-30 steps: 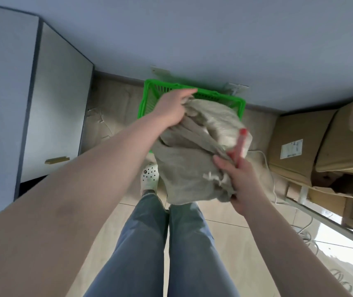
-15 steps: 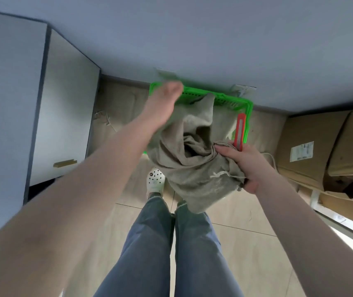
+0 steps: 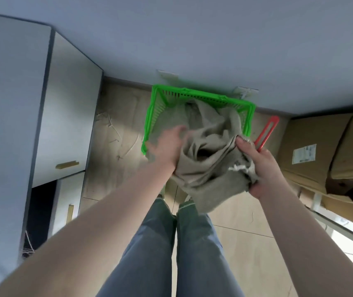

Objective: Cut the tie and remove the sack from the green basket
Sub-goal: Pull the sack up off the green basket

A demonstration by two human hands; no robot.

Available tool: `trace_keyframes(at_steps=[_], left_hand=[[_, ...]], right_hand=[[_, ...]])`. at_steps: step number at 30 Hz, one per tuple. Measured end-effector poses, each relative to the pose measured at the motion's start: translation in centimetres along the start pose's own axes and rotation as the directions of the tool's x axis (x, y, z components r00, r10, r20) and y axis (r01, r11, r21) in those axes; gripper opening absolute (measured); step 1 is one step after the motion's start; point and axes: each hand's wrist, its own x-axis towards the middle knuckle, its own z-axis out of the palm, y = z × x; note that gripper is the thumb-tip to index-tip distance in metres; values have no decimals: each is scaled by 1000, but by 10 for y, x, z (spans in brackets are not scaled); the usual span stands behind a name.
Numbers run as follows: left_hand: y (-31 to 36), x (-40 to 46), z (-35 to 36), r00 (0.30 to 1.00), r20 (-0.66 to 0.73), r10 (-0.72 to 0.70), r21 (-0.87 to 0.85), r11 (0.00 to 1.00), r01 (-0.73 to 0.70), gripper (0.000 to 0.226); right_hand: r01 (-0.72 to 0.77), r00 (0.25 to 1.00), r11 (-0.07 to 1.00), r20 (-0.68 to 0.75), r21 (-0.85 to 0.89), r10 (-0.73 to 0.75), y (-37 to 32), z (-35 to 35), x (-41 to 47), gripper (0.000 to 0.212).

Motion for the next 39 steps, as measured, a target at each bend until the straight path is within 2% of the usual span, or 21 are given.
trace_keyframes(at_steps=[2,3,4,5,6,7,9,12,14,15,17,18,20,22,23,25,29,32,34,36,39], left_hand=[[-11,-3,-6,956,-61,-286,-229,937,265,83],[-19,-7,-7,894,81,-440,-380,816,436,89],[-22,-15,-6,826,312,-469,-460,686,564,82],[-22,-22,-4,757,528,-385,-491,588,643,65],[-19,-27,-3,730,633,-260,-533,537,654,54],[-11,-29,-6,743,653,-147,-594,509,623,44],[8,-31,-12,823,563,-78,-680,522,515,28],[26,-28,-14,925,378,-26,-713,629,309,41],[26,-24,-9,980,196,21,-629,770,109,78],[24,-22,-6,994,102,48,-541,841,15,97],[16,-13,3,992,4,128,-359,926,-118,111],[16,-17,3,984,25,175,-278,947,-161,109],[29,-36,-15,948,133,289,-250,935,-250,92],[45,-45,-49,859,360,365,-370,901,-228,57],[52,-41,-68,838,392,381,-406,889,-214,38],[64,-30,-99,895,269,355,-431,875,-218,22],[62,-31,-72,941,264,213,-343,932,-115,43],[56,-29,-46,920,-36,389,-345,860,-377,45],[54,-31,-42,903,-156,400,-349,833,-429,49],[51,-35,-44,875,-203,440,-212,853,-478,52],[32,-30,-47,901,-97,423,-225,872,-434,41]], right_hand=[[44,998,993,-38,109,-40,-1,0,4,14],[54,998,988,-40,142,-48,-1,2,6,12],[58,998,988,-40,145,-53,-2,6,8,11],[69,997,991,-46,113,-64,-2,9,10,8],[90,995,994,-49,55,-87,-1,12,13,5],[127,991,991,-45,-37,-129,1,12,16,3],[202,968,909,-68,-365,-243,4,10,22,11],[163,944,818,-153,-552,-292,4,15,25,17],[101,970,900,-160,-424,-185,1,25,21,11],[17,983,935,-163,-354,-80,1,31,19,22],[-51,995,924,-95,-380,16,5,38,19,53],[-39,996,902,-90,-430,0,8,40,17,60],[21,980,910,-170,-415,-100,9,36,14,46],[46,978,987,-196,-151,-75,-2,24,10,45],[67,980,998,-186,3,-66,-11,13,8,49],[109,987,985,-131,130,-92,-23,1,2,48],[6,977,977,-208,-211,-51,7,13,0,24],[209,966,974,-134,-87,-220,-8,30,4,12],[238,963,957,-88,-166,-255,-12,34,4,12],[133,980,957,-109,-258,-166,-7,31,1,12],[137,990,987,-8,-79,-138,-5,26,1,17]])
